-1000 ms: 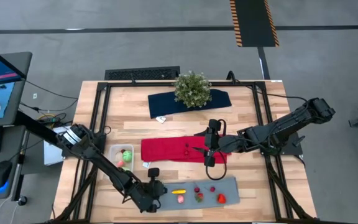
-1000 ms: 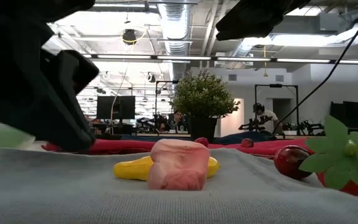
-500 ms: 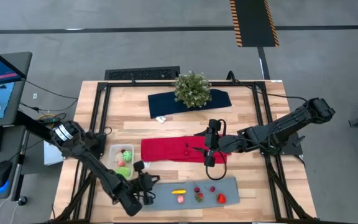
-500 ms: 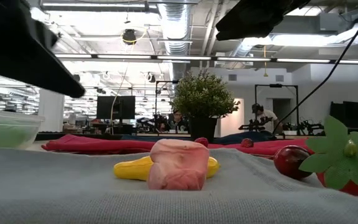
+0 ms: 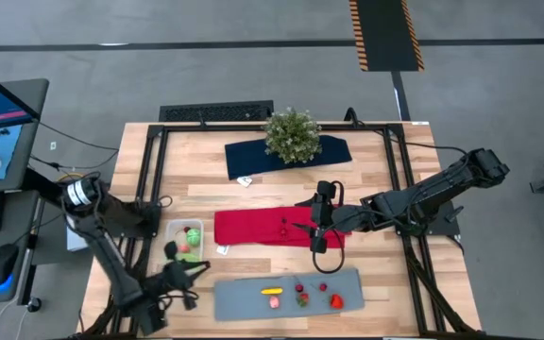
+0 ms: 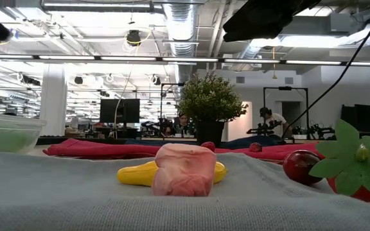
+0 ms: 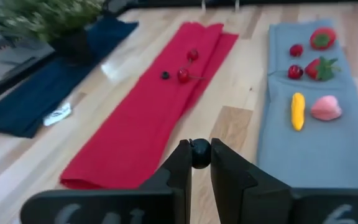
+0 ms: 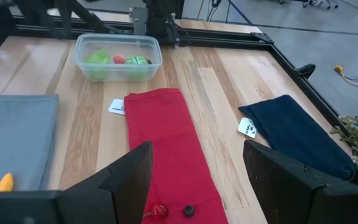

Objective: Pick and placing Produce into tupperware

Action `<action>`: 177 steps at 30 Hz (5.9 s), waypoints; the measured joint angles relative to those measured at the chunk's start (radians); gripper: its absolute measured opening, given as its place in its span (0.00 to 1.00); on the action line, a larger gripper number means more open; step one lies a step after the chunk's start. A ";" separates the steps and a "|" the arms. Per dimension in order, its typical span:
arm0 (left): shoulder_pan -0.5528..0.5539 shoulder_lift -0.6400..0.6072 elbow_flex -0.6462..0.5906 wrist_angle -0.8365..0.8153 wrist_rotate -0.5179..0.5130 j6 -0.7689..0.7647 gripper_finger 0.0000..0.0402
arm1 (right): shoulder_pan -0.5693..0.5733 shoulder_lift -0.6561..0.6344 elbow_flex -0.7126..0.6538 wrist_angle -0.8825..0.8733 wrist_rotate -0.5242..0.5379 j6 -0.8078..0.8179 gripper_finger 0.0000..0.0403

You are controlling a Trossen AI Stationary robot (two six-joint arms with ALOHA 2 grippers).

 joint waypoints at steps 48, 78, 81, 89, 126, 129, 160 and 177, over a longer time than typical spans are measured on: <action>-0.177 0.002 -0.193 -0.238 0.261 -0.746 0.63 | 0.000 0.000 0.000 0.000 0.000 0.000 0.68; -0.014 0.002 -0.134 0.142 -0.113 -0.278 0.61 | 0.000 0.000 0.000 0.000 0.000 0.000 0.68; 0.038 0.002 -0.132 0.326 -0.110 -0.057 0.58 | 0.000 0.000 0.000 0.000 0.000 0.000 0.68; 0.202 0.002 -0.084 1.032 0.132 0.912 0.50 | 0.000 0.000 0.000 0.000 0.000 0.000 0.68; 0.694 -0.835 -0.651 1.406 0.811 1.353 0.48 | 0.149 -0.132 -0.014 -0.319 -0.155 0.714 0.68; 0.694 -0.835 -0.652 1.408 0.810 1.350 0.48 | 0.213 -0.101 -0.012 -0.209 -0.158 0.703 0.68; 0.694 -0.829 -0.652 1.370 0.576 1.227 0.48 | 0.299 0.312 0.001 0.228 -0.184 0.918 0.68; 0.694 -0.829 -0.652 1.350 0.533 1.204 0.48 | 0.373 0.298 0.001 -0.013 -0.314 1.028 0.68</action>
